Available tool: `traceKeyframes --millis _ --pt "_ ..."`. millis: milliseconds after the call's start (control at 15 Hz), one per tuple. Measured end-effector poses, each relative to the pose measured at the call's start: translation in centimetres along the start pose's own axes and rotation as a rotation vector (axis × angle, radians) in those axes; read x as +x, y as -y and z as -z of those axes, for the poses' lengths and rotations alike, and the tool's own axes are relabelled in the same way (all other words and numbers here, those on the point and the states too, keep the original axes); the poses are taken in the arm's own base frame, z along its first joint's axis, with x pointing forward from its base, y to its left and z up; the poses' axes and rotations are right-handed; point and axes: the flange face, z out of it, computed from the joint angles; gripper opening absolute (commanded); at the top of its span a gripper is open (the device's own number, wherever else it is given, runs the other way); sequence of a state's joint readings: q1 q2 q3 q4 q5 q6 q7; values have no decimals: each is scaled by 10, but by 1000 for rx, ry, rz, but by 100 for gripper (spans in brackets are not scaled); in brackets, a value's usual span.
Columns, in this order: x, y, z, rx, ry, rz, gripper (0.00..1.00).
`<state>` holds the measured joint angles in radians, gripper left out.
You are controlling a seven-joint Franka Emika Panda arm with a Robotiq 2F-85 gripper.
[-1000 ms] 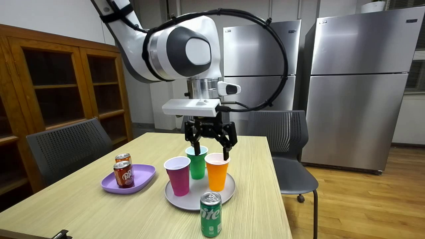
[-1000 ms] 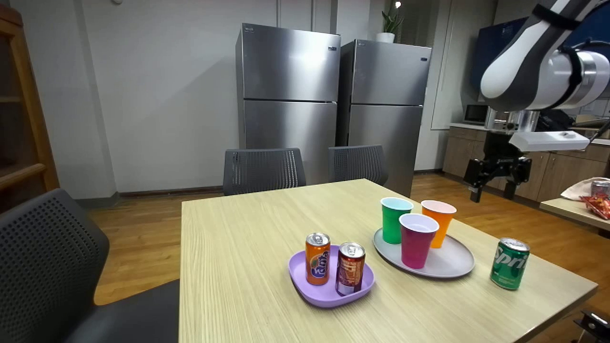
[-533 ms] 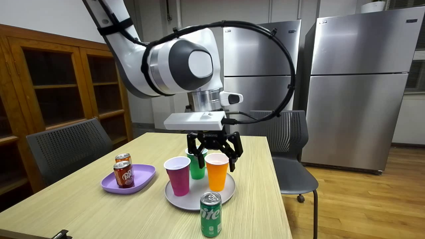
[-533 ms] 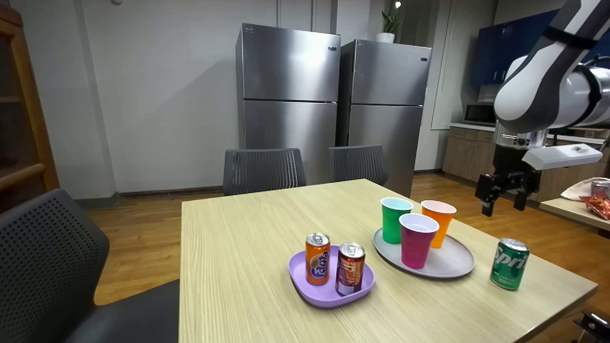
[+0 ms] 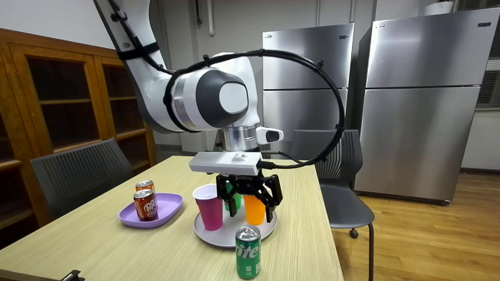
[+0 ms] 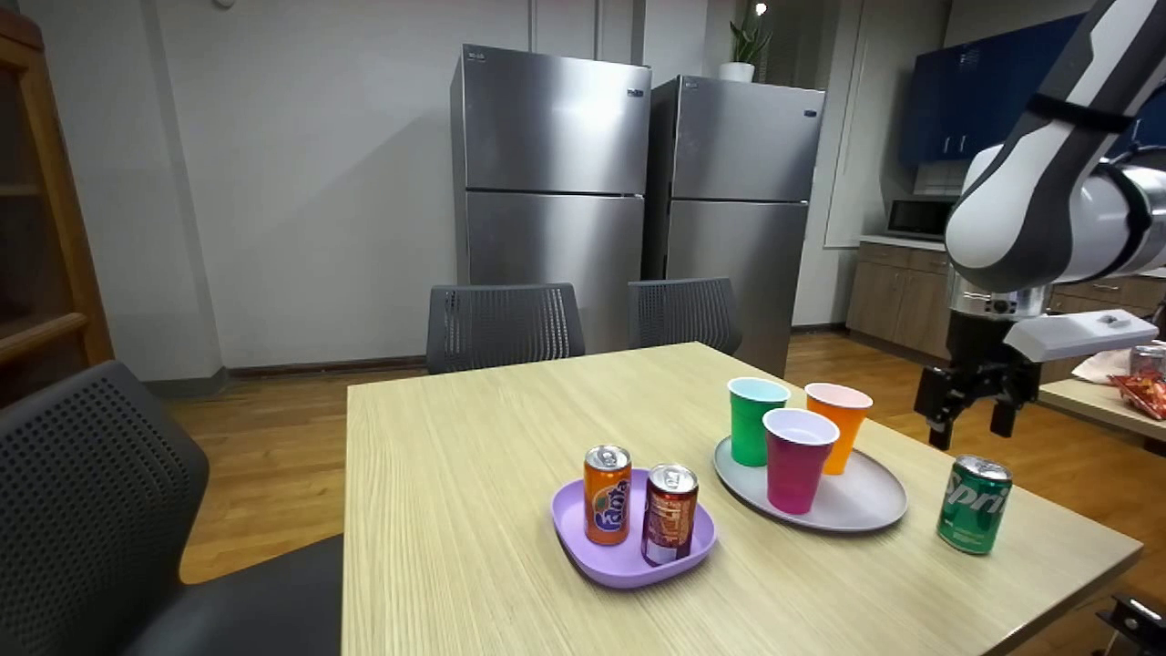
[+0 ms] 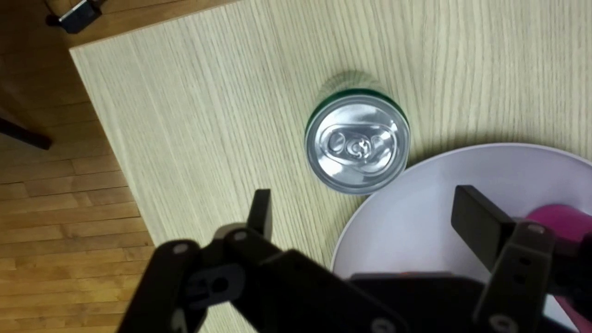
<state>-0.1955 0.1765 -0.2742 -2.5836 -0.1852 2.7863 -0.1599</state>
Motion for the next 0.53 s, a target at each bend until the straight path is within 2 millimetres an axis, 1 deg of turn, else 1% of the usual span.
traceKeyframes --millis 533 --pt "-5 3 -25 -4 17 7 100"
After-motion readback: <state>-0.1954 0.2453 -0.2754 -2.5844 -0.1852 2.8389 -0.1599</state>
